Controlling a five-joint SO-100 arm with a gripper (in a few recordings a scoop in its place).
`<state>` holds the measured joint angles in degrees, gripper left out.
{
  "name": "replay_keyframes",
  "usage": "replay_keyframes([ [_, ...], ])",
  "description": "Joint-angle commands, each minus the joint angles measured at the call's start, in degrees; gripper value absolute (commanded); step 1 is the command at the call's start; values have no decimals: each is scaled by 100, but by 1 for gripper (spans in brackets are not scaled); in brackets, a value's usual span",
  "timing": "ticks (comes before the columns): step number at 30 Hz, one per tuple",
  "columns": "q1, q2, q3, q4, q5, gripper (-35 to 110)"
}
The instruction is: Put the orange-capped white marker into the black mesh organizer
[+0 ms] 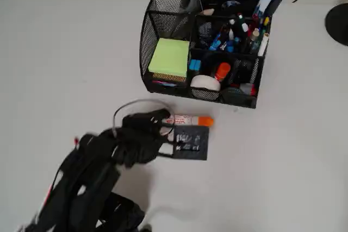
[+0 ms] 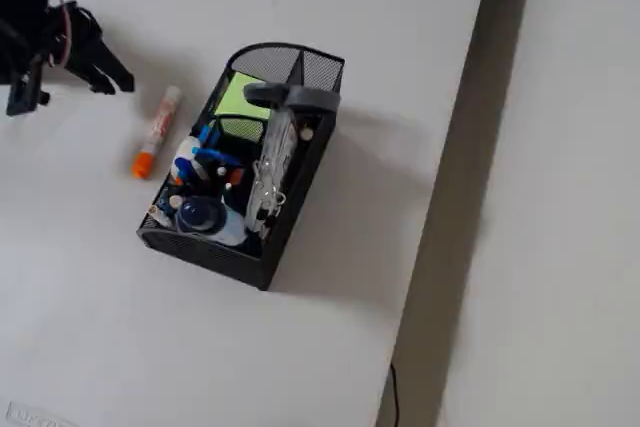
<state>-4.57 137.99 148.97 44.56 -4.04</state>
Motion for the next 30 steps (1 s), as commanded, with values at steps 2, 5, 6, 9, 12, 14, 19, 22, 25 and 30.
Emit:
replay_keyframes([
  [2, 123, -1670, -1160, -290, 308, 20],
  [5, 149, -2329, -1538, -325, 369, 20],
  [6, 176, -2505, -1635, -352, 378, 20],
  [9, 246, -2962, -1872, -439, 378, 19],
  [12, 299, -3401, -2136, -501, 369, 19],
  [14, 334, -3691, -2338, -501, 369, 19],
  [19, 387, -4201, -2760, -457, 378, 19],
  [22, 387, -4368, -2944, -448, 360, 19],
  [25, 404, -4526, -3103, -387, 378, 11],
  [30, 404, -4562, -3129, -272, 325, 0],
])
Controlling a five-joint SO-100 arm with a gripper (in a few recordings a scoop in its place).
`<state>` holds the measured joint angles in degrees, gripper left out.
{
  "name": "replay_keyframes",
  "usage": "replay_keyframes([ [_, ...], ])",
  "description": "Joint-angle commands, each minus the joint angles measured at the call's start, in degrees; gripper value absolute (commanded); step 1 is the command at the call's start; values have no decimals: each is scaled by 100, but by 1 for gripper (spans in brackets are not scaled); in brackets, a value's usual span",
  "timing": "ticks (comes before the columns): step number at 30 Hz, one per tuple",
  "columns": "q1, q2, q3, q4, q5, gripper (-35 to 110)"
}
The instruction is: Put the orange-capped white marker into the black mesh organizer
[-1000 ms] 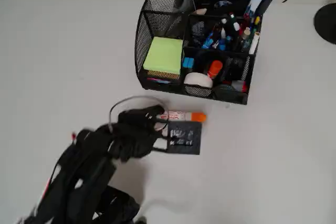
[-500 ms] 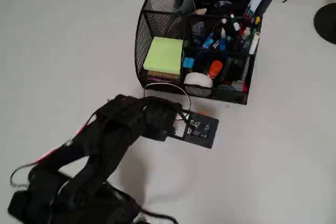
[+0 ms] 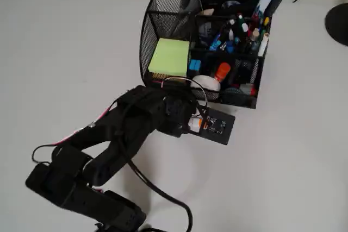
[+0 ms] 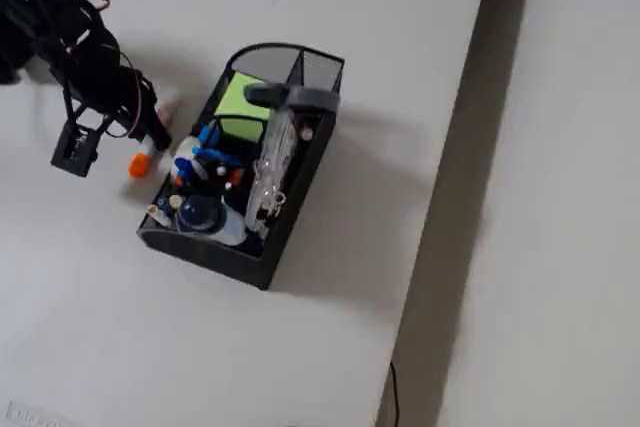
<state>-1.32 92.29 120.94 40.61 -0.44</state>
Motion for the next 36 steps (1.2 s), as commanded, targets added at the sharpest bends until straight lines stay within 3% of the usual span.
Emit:
replay_keyframes([
  [1, 88, 9, -325, 158, -35, 0],
  [10, 281, 800, -334, 650, -747, 0],
  [17, 325, 2689, -1107, 1916, -1819, 0],
  [23, 519, 2751, -2461, 2865, -2382, 0],
  [25, 519, 2619, -2408, 2971, -2364, 1],
  [28, 492, 2083, -2364, 3006, -2048, 17],
  [32, 554, 853, -2689, 3243, -1055, 27],
  [36, 563, 18, -2689, 2944, -457, 27],
])
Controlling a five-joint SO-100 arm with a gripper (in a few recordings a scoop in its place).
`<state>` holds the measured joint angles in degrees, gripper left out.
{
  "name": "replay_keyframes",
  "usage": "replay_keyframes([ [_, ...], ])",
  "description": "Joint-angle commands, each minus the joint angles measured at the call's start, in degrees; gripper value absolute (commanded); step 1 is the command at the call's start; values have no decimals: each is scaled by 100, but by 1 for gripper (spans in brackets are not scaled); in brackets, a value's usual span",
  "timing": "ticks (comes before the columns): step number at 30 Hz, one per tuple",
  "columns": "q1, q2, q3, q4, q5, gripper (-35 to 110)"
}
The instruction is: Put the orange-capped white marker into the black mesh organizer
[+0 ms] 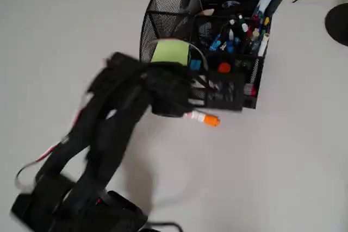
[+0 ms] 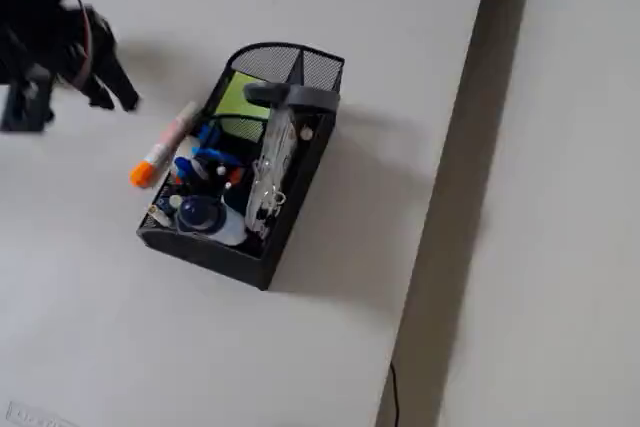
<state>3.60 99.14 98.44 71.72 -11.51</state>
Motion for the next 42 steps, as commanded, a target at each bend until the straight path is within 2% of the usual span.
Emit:
replay_keyframes([
  [1, 70, -800, -439, -255, 738, 27],
  [10, 9, -1890, -923, -281, 1450, 26],
  [15, -149, -2338, -1239, 62, 1696, 26],
  [27, -396, -2681, -1239, -114, 1811, 23],
  [31, -396, -2856, -1239, -202, 1802, 19],
  [38, -334, -3164, -1239, -264, 1749, 0],
  [42, -299, -3208, -1239, -264, 1767, 0],
])
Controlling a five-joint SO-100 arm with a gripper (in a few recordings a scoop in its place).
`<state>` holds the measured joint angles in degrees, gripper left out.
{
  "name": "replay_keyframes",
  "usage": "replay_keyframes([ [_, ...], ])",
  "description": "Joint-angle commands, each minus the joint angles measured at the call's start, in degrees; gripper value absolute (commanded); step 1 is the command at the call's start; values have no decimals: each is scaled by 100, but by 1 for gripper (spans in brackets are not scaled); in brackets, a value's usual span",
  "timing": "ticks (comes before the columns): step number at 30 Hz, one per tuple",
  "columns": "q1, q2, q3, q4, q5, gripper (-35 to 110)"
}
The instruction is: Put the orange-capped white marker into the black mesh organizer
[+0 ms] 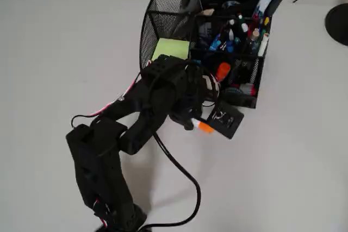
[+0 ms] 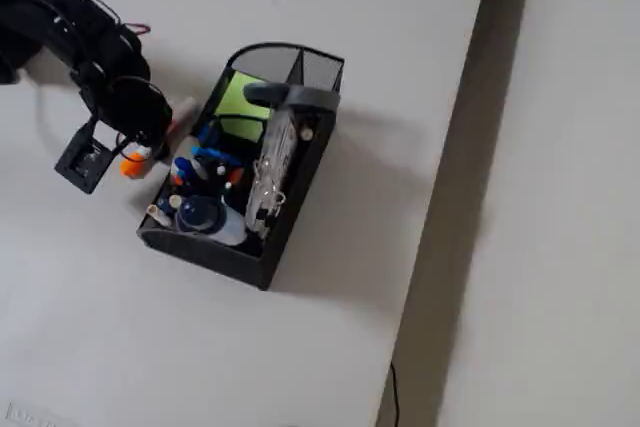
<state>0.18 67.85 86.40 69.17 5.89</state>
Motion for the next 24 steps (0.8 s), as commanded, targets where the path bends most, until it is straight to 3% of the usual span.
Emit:
replay_keyframes([
  [1, 53, -18, -35, 9, 18, 0],
  [13, -9, 1907, -888, 1213, -545, 0],
  [24, 325, 2259, -3393, 2347, -2364, 0],
])
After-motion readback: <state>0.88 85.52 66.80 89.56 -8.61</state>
